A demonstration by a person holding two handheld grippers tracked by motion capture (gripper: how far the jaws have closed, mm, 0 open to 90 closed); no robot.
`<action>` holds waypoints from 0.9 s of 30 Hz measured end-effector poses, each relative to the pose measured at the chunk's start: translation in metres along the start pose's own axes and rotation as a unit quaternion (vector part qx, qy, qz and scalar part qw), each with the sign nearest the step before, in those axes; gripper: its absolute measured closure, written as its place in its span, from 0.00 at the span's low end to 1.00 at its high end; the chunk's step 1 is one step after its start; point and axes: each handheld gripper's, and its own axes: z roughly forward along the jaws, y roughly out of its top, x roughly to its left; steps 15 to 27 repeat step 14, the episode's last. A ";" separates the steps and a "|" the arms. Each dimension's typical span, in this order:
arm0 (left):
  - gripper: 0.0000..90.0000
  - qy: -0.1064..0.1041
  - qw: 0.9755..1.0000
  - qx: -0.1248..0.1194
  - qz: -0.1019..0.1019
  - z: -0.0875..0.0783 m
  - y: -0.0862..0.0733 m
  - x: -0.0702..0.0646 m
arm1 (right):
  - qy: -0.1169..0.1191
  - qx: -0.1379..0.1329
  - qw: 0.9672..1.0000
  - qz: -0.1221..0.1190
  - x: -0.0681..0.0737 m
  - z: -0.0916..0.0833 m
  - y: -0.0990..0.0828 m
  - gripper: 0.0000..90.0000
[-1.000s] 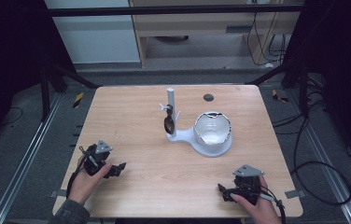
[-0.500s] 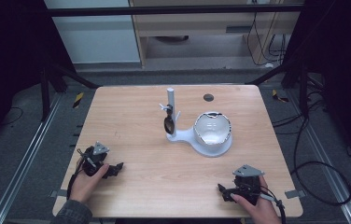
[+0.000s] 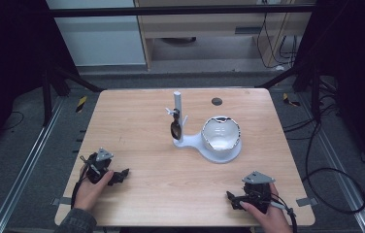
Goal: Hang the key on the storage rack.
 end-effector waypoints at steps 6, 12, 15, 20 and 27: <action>0.02 0.006 1.000 -0.009 -0.002 0.000 -0.003 -0.002 | 0.000 0.000 1.000 0.000 0.000 0.000 0.000 0.00; 0.02 0.006 1.000 -0.008 -0.001 0.000 -0.003 -0.003 | 0.001 0.001 1.000 0.002 0.000 0.000 0.000 0.00; 0.02 0.005 1.000 -0.008 0.000 0.000 -0.003 -0.003 | 0.001 0.000 1.000 0.000 0.000 0.000 0.000 0.00; 0.02 0.005 1.000 -0.008 0.000 0.000 -0.003 -0.003 | 0.001 0.000 1.000 0.000 0.000 0.000 0.000 0.00; 0.02 0.005 1.000 -0.008 0.000 0.000 -0.003 -0.003 | 0.001 0.000 1.000 0.000 0.000 0.000 0.000 0.00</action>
